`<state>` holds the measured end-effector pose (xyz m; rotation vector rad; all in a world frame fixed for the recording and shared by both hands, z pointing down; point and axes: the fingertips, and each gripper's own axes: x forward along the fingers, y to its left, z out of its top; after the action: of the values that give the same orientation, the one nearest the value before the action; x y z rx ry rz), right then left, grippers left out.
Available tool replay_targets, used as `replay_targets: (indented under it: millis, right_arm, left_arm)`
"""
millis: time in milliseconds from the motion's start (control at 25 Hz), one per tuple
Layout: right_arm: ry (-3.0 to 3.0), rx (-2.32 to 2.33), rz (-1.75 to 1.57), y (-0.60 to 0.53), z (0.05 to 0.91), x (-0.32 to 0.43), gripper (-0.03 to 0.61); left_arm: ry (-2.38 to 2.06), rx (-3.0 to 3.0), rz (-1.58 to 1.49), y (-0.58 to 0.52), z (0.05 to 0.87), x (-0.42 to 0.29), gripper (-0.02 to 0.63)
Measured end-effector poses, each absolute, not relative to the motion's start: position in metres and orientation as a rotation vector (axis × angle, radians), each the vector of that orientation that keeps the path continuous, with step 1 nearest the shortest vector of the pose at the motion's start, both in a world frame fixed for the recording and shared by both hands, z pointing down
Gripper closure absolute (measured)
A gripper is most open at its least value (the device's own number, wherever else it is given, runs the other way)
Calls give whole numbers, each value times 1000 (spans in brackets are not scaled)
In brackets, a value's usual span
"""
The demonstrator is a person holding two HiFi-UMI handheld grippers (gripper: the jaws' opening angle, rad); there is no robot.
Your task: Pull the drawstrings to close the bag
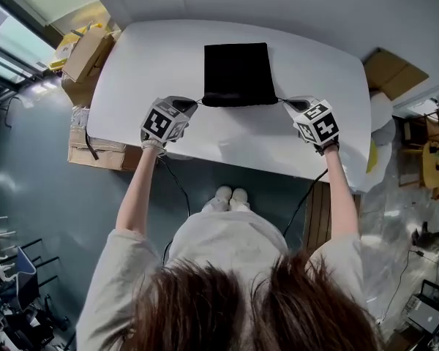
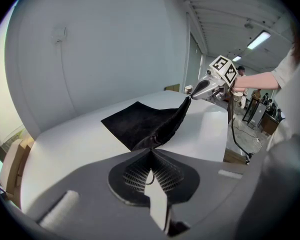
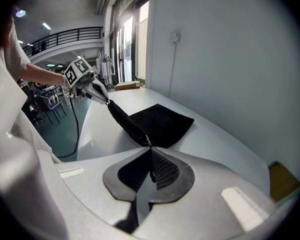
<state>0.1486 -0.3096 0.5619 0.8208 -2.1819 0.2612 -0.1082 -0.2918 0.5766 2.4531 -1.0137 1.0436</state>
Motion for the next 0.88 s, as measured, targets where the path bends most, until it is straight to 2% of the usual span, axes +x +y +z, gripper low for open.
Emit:
replay_targets:
  millis: [880]
  right_arm:
    - [-2270,943,138,-333,495,152,564]
  left_arm:
    - [-1188,2544,912,-321,519,-113,614]
